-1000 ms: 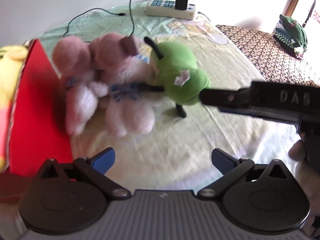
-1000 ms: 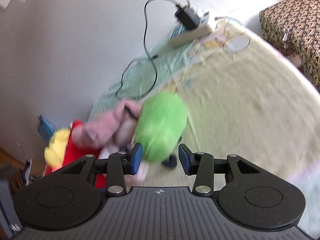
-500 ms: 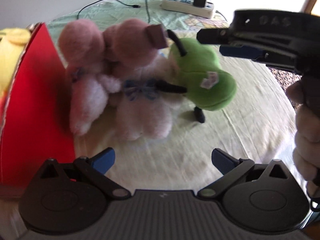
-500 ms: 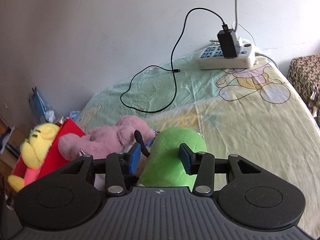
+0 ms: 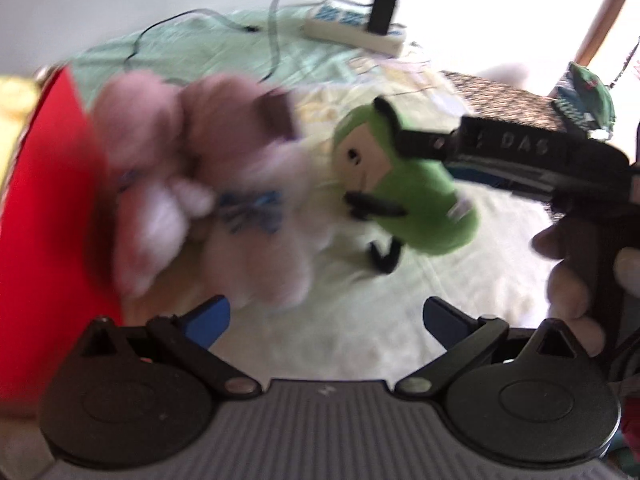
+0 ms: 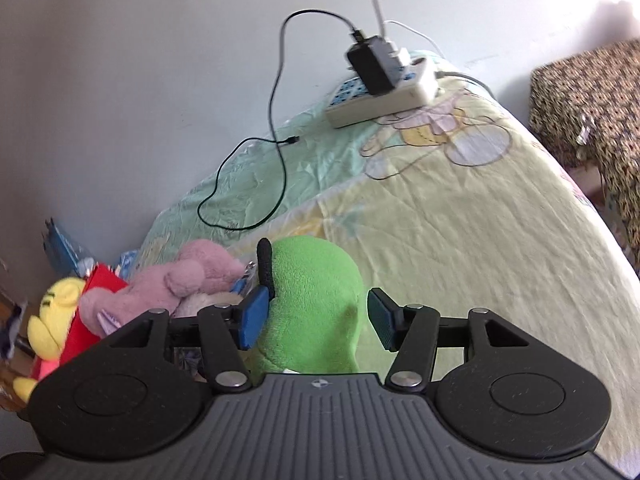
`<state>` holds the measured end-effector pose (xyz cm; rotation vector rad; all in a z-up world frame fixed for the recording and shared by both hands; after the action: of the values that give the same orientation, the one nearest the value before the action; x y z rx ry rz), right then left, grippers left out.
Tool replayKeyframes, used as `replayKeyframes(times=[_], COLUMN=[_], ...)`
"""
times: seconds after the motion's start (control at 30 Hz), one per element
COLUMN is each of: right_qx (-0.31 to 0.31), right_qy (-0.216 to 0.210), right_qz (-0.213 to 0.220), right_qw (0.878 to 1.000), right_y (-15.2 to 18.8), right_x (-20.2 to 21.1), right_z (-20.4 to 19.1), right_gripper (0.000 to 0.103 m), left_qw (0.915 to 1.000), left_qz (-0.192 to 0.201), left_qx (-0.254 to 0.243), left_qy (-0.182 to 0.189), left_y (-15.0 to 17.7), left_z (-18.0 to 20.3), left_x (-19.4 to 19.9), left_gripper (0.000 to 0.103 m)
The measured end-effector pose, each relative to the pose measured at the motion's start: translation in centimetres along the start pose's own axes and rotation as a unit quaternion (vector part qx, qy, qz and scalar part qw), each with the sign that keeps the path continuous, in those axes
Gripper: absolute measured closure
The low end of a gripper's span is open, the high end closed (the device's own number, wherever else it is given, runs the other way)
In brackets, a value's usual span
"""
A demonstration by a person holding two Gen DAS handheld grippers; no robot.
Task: Organize objects
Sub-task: 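Grasp the green bean plush with the right gripper and lift it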
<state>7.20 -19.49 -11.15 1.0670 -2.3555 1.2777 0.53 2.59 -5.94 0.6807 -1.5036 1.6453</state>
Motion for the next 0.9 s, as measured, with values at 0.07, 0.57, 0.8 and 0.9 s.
replayKeyframes(times=[0.07, 0.57, 0.8, 0.9], right_qx=[-0.018, -0.151, -0.157, -0.162], right_qy=[0.005, -0.062, -0.110, -0.117], right_qz=[0.004, -0.027, -0.053, -0.056], right_qw=[1.000, 0.986, 0.980, 0.978], right_y=[-0.4, -1.3, -1.1, -1.1], right_x=[0.5, 0.9, -0.2, -0.5], right_z=[1.1, 7.6, 7.6, 7.6], right_gripper=[0.047, 0.064, 0.062, 0.062], left_qw=[0.9998, 0.9928, 0.9886, 0.9893], left_qz=[0.010, 0.019, -0.008, -0.010], left_qx=[-0.011, 0.002, 0.037, 0.037], left_qy=[0.011, 0.118, 0.146, 0.141], left_y=[-0.6, -4.8, -5.4, -5.6], left_z=[0.9, 5.1, 4.8, 4.9], left_x=[0.1, -4.3, -7.1, -7.9], left_gripper=[0.001, 0.008, 0.019, 0.017])
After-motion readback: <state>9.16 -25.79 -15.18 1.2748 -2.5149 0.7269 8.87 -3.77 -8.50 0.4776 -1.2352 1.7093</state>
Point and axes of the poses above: each gripper's, at about its wrist camera, not at the fingertips, and x roughly against the way its jaws point, z to its right, y to its underside, the point moved 1 cm from there along -x, roughly the way its jaws point, and after that the axes turned 3 degrees about z, right-handed, at the moved point
